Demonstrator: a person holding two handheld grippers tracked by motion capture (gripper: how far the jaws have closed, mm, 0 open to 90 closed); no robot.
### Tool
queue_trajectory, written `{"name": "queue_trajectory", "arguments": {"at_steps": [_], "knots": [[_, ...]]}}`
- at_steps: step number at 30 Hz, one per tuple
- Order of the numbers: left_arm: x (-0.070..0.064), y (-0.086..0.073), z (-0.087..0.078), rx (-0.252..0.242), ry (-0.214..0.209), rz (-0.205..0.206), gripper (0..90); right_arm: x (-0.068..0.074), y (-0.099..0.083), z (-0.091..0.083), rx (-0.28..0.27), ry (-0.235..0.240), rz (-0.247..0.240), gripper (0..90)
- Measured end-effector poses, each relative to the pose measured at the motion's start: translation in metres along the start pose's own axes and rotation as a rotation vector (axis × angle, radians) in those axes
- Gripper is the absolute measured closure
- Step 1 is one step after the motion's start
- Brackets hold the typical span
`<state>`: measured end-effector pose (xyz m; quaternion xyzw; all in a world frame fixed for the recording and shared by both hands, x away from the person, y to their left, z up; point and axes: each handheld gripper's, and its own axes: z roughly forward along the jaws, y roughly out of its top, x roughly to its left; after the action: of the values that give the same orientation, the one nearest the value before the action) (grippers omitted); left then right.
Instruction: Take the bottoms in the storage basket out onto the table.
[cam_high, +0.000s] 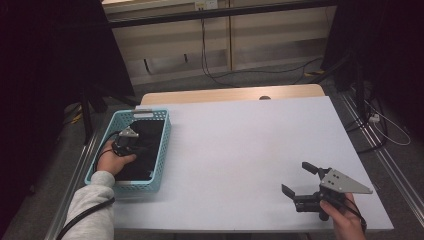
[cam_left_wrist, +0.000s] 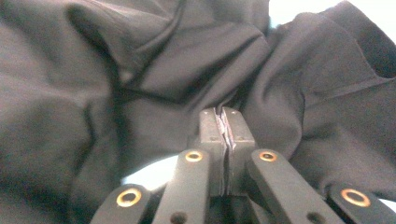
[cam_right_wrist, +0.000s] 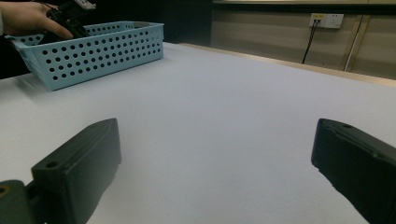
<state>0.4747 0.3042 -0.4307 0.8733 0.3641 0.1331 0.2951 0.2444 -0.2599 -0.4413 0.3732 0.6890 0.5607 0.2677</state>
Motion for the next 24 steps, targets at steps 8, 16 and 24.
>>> {"name": "queue_trajectory", "arguments": {"at_steps": [8,16,24], "knots": [[0.014,0.023,-0.026,-0.097,0.087,-0.036,88.7,0.001,0.0,0.001,0.002,0.008,0.009,0.3],[0.024,0.037,-0.035,-0.145,0.144,-0.048,88.6,0.001,-0.001,0.001,0.003,0.01,0.006,0.3],[0.024,0.036,-0.025,-0.135,0.109,-0.052,81.3,0.001,-0.001,0.001,0.004,0.014,0.005,0.3]]}}
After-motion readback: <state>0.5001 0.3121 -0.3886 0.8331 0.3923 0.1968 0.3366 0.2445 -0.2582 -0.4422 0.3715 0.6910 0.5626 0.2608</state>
